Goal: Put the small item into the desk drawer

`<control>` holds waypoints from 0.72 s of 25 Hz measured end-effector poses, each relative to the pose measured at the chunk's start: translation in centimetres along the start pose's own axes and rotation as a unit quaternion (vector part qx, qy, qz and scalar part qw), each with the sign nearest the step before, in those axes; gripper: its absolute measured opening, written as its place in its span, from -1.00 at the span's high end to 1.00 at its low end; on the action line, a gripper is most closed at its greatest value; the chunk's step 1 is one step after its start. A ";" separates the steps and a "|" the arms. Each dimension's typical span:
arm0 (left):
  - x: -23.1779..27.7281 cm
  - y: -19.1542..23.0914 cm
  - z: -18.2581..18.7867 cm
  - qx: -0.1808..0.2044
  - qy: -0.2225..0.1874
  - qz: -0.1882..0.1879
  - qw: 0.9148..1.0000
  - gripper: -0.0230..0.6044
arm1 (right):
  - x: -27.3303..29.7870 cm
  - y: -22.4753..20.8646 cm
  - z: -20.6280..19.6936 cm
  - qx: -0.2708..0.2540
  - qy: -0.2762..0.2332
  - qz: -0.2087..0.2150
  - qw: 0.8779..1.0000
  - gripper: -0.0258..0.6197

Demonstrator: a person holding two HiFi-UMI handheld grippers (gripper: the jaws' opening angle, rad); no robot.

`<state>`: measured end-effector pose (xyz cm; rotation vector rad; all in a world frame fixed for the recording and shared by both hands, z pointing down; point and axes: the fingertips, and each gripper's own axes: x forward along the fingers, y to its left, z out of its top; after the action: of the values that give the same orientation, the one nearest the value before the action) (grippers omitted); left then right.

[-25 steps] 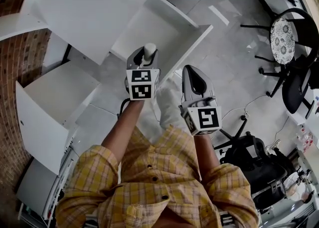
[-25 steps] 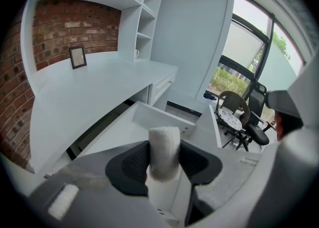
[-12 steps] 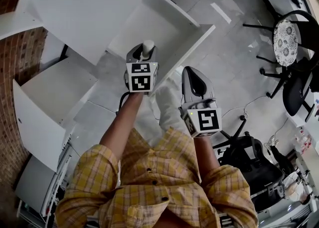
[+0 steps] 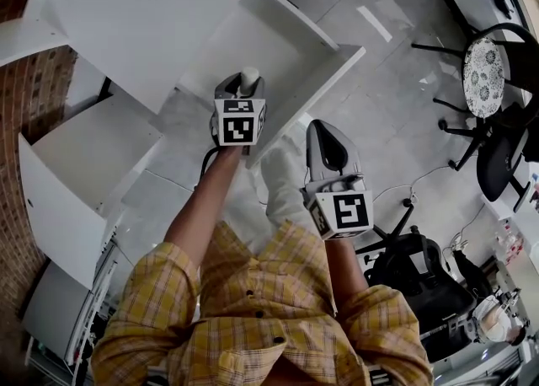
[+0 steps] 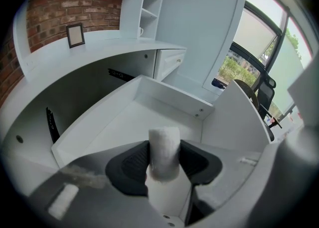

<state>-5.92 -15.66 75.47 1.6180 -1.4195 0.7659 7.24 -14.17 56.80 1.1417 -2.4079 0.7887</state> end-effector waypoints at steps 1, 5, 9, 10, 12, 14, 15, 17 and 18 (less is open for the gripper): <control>0.3 0.0 -0.1 0.000 0.002 0.000 1.000 0.33 | 0.0 0.0 0.0 -0.001 0.001 0.000 1.000 0.92; 1.4 0.0 -0.6 -0.003 0.007 -0.003 1.000 0.33 | 0.2 0.0 -0.2 -0.002 0.004 0.003 1.000 0.92; 2.4 0.7 -1.1 -0.010 0.015 -0.004 1.000 0.33 | 0.7 0.1 -0.5 -0.003 0.010 0.006 1.000 0.92; 2.7 0.9 -1.2 -0.011 0.018 -0.004 1.000 0.33 | 0.8 0.1 -0.7 -0.002 0.011 0.006 1.000 0.92; 3.4 1.1 -1.5 -0.013 0.023 -0.003 1.000 0.33 | 0.9 0.0 -1.1 -0.002 0.013 0.005 1.000 0.92; 3.9 1.3 -1.8 -0.014 0.028 -0.002 1.000 0.33 | 1.0 -0.1 -1.3 -0.002 0.015 0.006 1.000 0.92; 4.2 1.4 -1.9 -0.014 0.030 -0.002 0.999 0.33 | 1.0 -0.1 -1.3 -0.002 0.017 0.007 1.000 0.92; 4.6 1.5 -2.0 -0.016 0.033 -0.001 0.999 0.33 | 1.0 -0.1 -1.2 -0.003 0.019 0.009 1.000 0.92; 4.8 1.5 -2.1 -0.018 0.035 -0.001 0.999 0.33 | 1.0 -0.2 -1.2 -0.003 0.018 0.009 1.000 0.92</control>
<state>-6.39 -16.13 80.86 1.5510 -1.3746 0.7837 6.88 -14.16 58.37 1.0956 -2.3925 0.7993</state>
